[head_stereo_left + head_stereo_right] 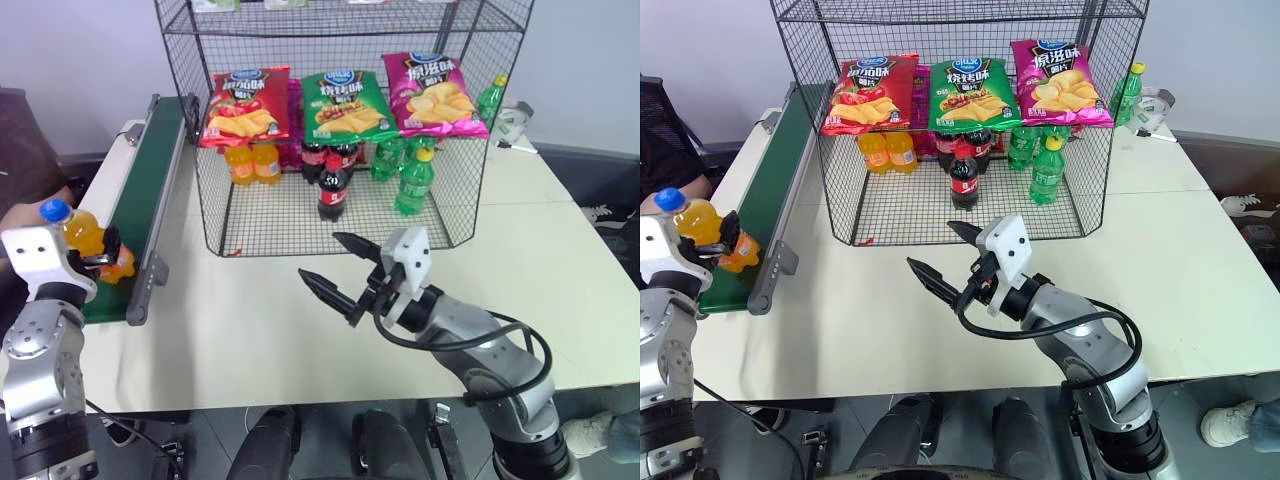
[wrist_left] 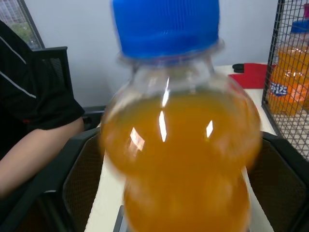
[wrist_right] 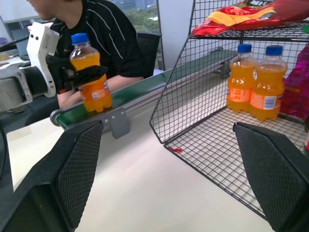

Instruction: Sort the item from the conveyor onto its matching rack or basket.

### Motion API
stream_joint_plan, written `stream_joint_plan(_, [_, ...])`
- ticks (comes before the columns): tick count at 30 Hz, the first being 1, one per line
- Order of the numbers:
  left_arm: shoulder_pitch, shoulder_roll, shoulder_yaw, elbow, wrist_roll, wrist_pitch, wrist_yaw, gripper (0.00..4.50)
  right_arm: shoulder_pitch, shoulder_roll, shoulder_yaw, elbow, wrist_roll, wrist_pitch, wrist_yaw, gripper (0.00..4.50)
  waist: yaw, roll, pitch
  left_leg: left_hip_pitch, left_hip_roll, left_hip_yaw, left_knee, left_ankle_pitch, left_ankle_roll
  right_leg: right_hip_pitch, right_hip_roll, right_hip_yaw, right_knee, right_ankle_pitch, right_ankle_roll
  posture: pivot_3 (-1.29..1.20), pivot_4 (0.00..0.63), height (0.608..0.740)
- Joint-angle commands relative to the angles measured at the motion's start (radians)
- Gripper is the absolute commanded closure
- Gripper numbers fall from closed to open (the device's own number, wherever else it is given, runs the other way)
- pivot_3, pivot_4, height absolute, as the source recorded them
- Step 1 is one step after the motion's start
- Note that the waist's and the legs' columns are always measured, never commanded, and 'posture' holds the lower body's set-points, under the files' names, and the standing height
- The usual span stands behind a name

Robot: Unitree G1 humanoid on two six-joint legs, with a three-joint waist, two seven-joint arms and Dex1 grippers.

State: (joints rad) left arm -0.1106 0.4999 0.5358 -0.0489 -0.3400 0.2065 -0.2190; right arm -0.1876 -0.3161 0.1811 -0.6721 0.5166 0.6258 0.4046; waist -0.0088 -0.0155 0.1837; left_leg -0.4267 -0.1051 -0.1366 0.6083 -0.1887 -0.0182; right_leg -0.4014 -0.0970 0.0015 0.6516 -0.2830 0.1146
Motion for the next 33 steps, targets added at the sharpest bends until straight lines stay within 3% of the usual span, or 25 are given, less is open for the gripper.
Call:
stream_joint_plan(1, [0.005,0.018,0.03,-0.047,-0.002,-0.014,0.002,1.84,-0.021,0.011,-0.002,-0.059,0.017,0.001,-0.011,0.0,-0.001,0.0,0.0,0.0,0.0,0.0,0.0,0.0,0.0,0.0,0.0,0.0,0.0,0.0,0.0,0.0,0.15,0.74])
stream_joint_plan(11, [-0.06,0.063,0.042,-0.159,-0.106,0.049,-0.036,1.84,-0.042,0.012,-0.003,-0.055,0.028,0.017,-0.018,0.0,0.002,-0.001,0.0,-0.001,0.0,0.0,0.0,0.0,0.0,0.0,0.0,0.0,0.0,0.0,0.0,0.0,0.15,0.74])
stream_joint_plan(16, [-0.109,0.091,-0.036,-0.267,-0.21,0.157,-0.115,1.84,-0.053,0.016,0.001,-0.043,0.028,0.017,-0.016,0.0,0.0,-0.001,0.0,-0.001,0.0,0.0,0.0,0.0,0.0,0.0,0.0,0.0,0.0,0.0,0.0,0.0,0.15,0.74])
stream_joint_plan(21, [-0.142,0.083,-0.192,-0.32,-0.197,0.211,-0.171,1.84,-0.051,0.015,-0.006,-0.039,0.027,0.011,-0.017,0.0,-0.002,-0.001,0.0,0.0,0.0,0.0,0.0,0.0,0.0,0.0,0.0,0.0,0.0,0.0,0.0,0.0,0.15,0.74])
stream_joint_plan(27, [-0.209,-0.042,-0.378,-0.15,-0.025,0.118,-0.116,1.84,-0.053,0.018,-0.01,-0.037,0.022,0.006,-0.023,0.0,-0.001,-0.001,0.0,0.0,0.0,0.0,0.0,0.0,0.0,0.0,0.0,0.0,0.0,0.0,0.0,0.0,0.15,0.74])
stream_joint_plan(33, [-0.357,-0.205,-0.411,0.177,0.099,-0.147,-0.04,1.84,-0.06,0.026,-0.003,-0.036,0.01,0.006,-0.037,0.0,0.002,-0.001,0.0,-0.001,0.0,0.0,0.0,0.0,0.0,0.004,0.0,-0.001,0.0,0.0,0.0,0.0,0.15,0.74])
